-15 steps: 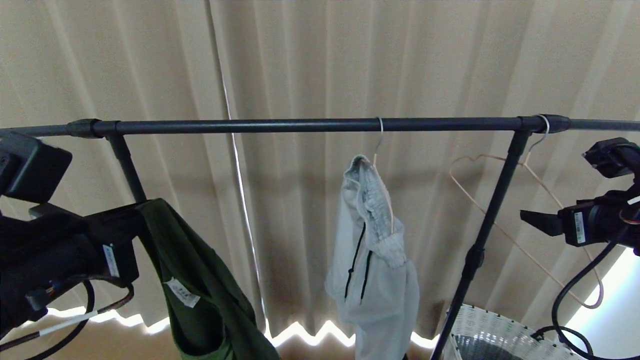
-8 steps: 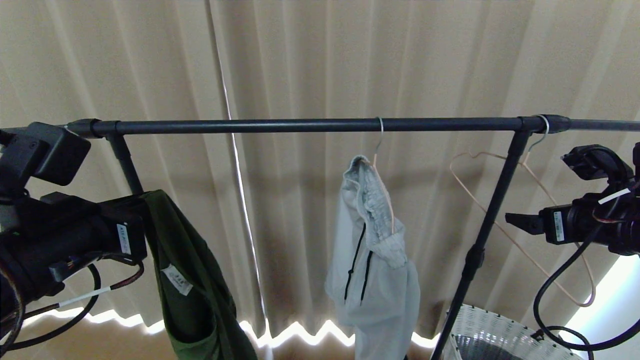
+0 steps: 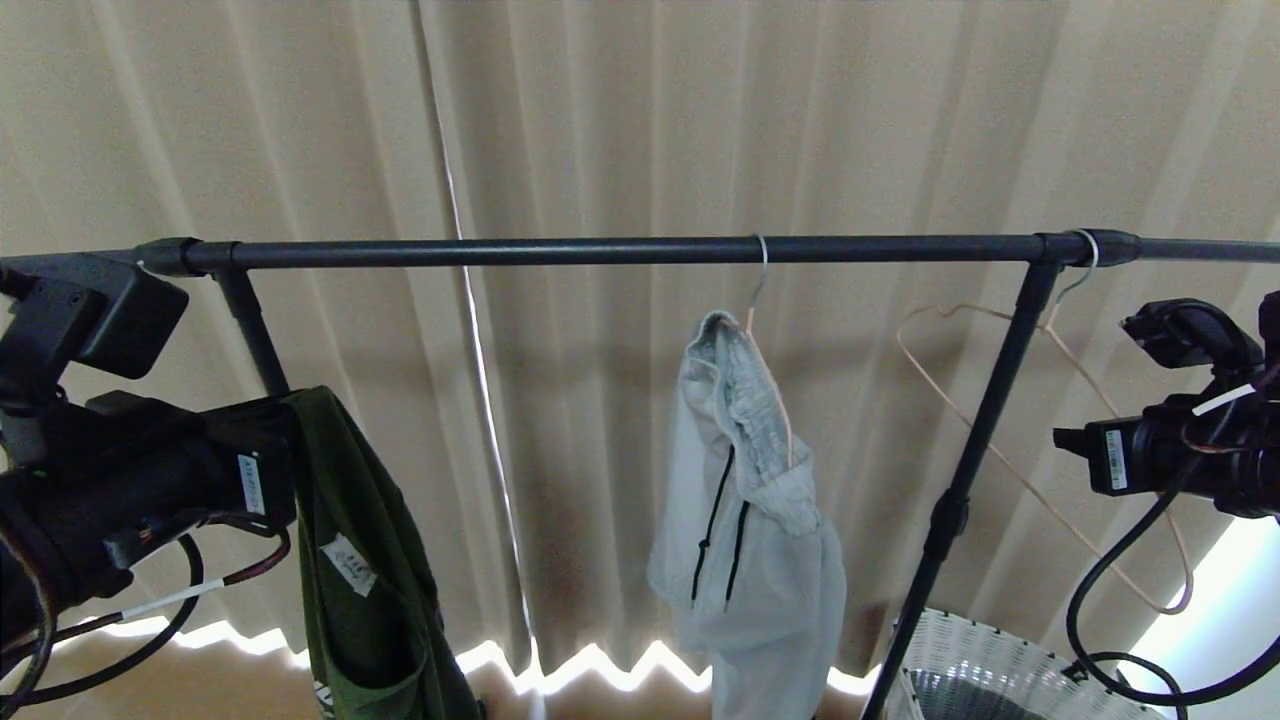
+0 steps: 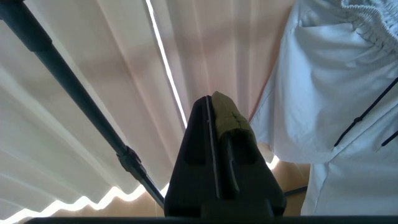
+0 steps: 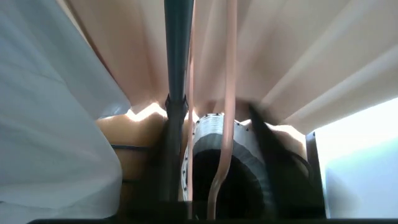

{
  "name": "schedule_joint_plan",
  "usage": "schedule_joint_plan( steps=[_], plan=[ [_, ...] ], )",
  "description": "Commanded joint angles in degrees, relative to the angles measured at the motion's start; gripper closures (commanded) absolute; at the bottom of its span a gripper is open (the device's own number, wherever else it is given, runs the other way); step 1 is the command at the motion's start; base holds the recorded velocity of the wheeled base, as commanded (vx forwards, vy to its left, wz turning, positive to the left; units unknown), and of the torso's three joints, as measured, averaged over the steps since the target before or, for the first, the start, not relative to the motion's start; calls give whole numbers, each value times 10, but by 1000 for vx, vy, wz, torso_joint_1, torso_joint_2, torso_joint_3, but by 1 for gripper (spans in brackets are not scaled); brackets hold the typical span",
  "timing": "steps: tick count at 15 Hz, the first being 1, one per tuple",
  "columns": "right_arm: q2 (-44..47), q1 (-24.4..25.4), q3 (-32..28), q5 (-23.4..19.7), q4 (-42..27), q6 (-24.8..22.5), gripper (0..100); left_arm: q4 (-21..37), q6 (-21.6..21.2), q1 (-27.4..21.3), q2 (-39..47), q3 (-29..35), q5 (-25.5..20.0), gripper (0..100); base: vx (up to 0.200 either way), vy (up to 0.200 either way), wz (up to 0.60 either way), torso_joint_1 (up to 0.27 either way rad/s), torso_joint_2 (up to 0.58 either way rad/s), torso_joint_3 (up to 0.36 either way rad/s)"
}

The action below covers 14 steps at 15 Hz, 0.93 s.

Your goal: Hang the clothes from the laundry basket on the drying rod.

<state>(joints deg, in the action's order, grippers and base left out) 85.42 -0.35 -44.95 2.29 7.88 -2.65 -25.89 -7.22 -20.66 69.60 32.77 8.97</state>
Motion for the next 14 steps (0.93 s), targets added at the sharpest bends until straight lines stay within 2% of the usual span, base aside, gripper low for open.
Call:
schedule_joint_plan(
  steps=[1,6,10,14],
  plan=[
    [-3,0,0,0,0,0,100,0,0,0,-1,0,0,100,0,0,0,0,0,0],
    [-25,-4,-1,0,5,10,100,0,0,0,0,-1,0,100,0,0,0,0,0,0],
    [-76,-4,2,0,3,28,100,-3,-8,0,-2,-10,0,100,0,0,0,0,0,0],
    [-119,-4,36,-2,2,32,100,-5,-10,1,-3,-12,0,100,0,0,0,0,0,0]
  ],
)
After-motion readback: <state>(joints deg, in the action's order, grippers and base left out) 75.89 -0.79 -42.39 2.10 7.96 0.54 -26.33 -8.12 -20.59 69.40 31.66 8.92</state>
